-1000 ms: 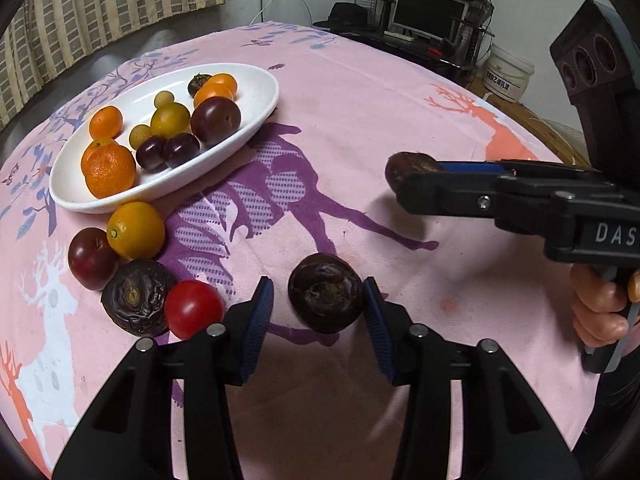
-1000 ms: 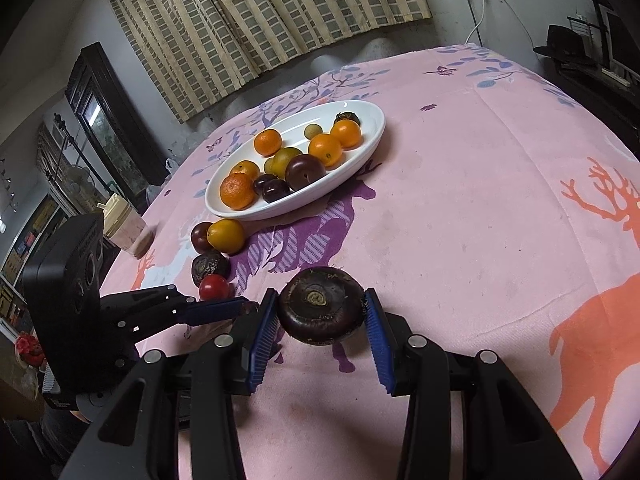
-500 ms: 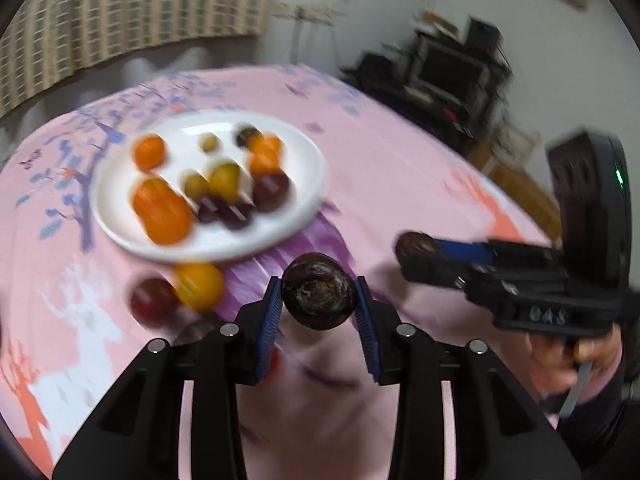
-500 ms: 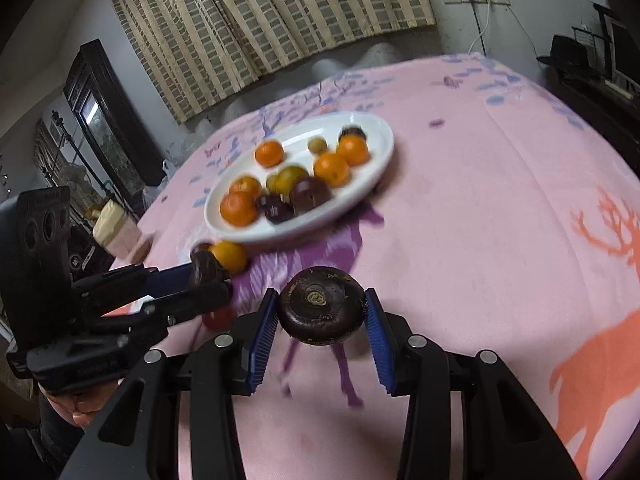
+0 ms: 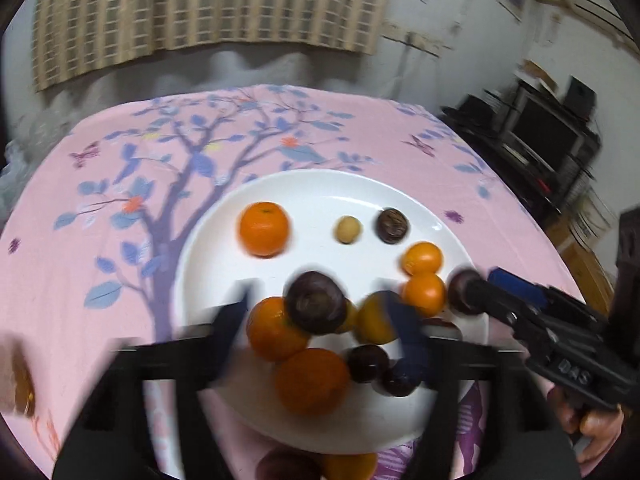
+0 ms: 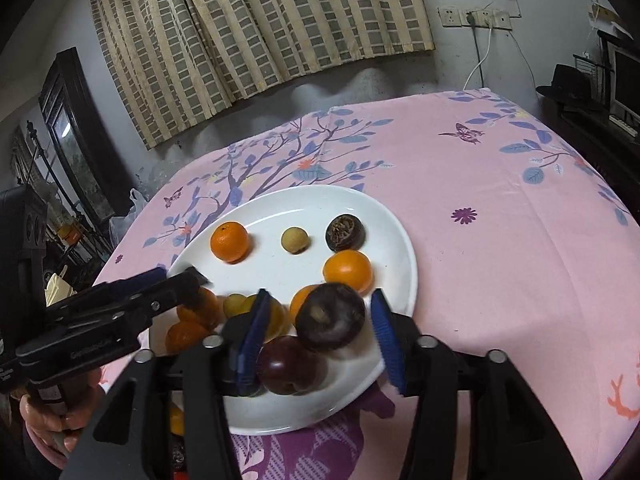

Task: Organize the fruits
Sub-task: 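Carry the passion fruit and plum onto the plate and open both tools, then grasp the red tomato with the right tool while the left tool grasps a passion fruit, then carry the tomato and passion fruit onto the plate and open both tools, then grasp a yellow orange with the right tool while the left tool grasps a dark plum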

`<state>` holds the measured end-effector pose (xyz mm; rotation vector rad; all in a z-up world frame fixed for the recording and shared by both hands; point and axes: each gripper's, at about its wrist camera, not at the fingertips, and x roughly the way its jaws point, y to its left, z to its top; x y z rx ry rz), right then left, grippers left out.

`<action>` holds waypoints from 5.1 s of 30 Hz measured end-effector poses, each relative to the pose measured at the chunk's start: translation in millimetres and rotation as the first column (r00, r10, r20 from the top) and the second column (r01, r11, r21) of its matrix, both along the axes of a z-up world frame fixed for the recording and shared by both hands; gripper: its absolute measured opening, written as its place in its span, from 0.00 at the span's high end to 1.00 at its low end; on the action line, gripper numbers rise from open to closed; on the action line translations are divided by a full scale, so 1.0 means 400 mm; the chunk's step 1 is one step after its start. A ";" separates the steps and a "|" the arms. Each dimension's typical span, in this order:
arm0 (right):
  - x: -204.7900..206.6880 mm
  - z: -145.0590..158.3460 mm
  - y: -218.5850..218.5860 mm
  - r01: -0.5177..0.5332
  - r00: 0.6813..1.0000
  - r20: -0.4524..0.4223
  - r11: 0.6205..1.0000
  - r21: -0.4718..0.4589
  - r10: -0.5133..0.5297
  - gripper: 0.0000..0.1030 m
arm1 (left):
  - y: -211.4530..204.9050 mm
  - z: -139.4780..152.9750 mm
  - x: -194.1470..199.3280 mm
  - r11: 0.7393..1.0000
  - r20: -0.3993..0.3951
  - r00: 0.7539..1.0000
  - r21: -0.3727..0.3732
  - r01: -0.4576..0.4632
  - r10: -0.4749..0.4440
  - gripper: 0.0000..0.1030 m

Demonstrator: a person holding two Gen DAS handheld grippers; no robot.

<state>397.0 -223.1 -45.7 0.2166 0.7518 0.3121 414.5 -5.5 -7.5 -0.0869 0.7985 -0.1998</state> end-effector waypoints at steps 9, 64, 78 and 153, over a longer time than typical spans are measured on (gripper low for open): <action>-0.160 0.061 0.070 -0.155 0.986 0.055 0.987 -0.039 0.157 0.39 | 0.050 0.099 -0.158 0.994 0.117 0.990 0.065 -0.085 0.077 0.05; -0.235 -0.026 0.104 -0.189 0.977 -0.122 0.978 -0.089 0.177 0.70 | -0.005 -0.112 -0.352 0.997 -0.094 0.994 0.068 -0.045 0.051 0.22; -0.231 -0.033 0.105 -0.194 0.974 -0.135 0.976 -0.096 0.180 0.70 | -0.048 -0.161 -0.332 0.994 -0.136 0.991 0.109 0.025 -0.010 0.56; -0.144 -0.102 0.260 -0.287 0.944 -0.165 0.958 0.019 0.286 0.61 | 0.290 0.004 -0.264 0.927 -0.023 0.935 -0.121 -0.354 0.354 0.05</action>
